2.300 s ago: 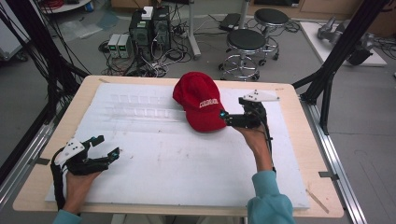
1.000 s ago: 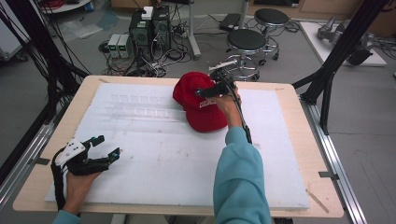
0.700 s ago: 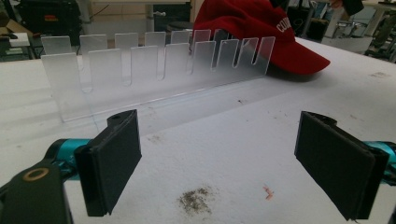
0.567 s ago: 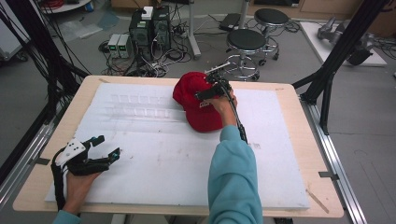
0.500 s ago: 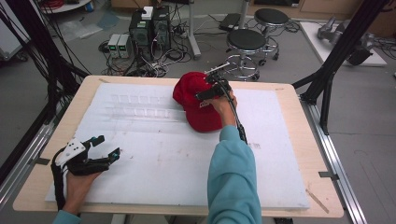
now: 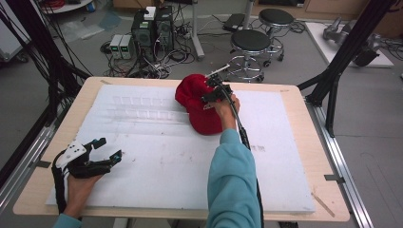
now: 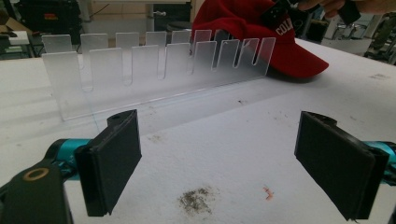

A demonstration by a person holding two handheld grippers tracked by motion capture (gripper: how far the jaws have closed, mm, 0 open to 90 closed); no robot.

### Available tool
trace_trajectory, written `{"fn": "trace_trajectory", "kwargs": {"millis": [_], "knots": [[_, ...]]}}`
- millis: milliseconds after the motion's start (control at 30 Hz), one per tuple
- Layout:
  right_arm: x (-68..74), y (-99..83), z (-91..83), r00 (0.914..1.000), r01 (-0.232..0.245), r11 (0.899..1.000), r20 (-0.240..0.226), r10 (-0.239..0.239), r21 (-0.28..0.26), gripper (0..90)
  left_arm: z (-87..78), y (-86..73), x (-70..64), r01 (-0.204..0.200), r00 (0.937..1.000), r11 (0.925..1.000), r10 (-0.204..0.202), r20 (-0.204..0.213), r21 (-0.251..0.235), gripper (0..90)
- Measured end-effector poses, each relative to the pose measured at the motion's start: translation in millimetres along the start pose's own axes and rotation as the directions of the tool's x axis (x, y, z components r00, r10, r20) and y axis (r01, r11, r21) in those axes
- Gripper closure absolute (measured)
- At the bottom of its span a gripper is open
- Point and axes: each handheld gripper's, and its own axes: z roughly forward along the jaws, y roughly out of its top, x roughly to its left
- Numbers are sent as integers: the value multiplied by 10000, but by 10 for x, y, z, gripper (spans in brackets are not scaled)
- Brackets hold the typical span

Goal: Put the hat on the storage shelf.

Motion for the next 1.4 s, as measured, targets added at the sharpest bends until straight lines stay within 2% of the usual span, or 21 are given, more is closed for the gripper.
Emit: {"fn": "trace_trajectory", "kwargs": {"millis": [67, 267, 400, 600, 800, 1067, 1100, 1267, 1367, 1400], "knots": [[2, -2, -8, 10000, 7, 9999, -37, -6, 169, 745, -1, 1, 0, 3, 10000, 10000, -3, 11, 6, 148], [35, 0, -17, 10000, 54, 9992, 25, -55, 395, 807, -4, 1, -1, -100, 9999, 9999, 100, 43, 29, 151], [55, -8, -39, 9995, 262, 9991, 147, -267, 338, 830, -1, 0, -1, -9, 10000, 10000, 9, 1, 0, 154], [79, -20, -91, 9992, 327, 9993, 241, -331, 166, 833, 0, 2, 9, 55, 10000, 10000, -55, -54, 38, 161], [104, 5, -216, 9983, 512, 9983, 276, -505, -275, 835, 3, 4, 18, 193, 9997, 9998, -192, -133, 60, 160], [85, 18, -383, 9995, 304, 9957, 94, -297, -874, 836, 7, 4, 24, 234, 9997, 9997, -233, -122, 75, 160], [97, 28, -470, 9997, 258, 9929, 11, -259, -1158, 836, 7, 6, 26, 248, 9996, 9996, -246, -129, 118, 159], [126, 45, -699, 9991, 412, 9832, -17, -422, -1781, 835, 8, 6, 23, 248, 9996, 9996, -246, -150, 139, 160], [114, 36, -855, 9993, 304, 9756, -137, -342, -2172, 835, 9, 5, 24, 250, 9996, 9996, -248, -152, 127, 160], [114, 36, -855, 9993, 304, 9756, -137, -342, -2172, 835, 9, 5, 24, 250, 9996, 9996, -248, -152, 127, 160]]}}
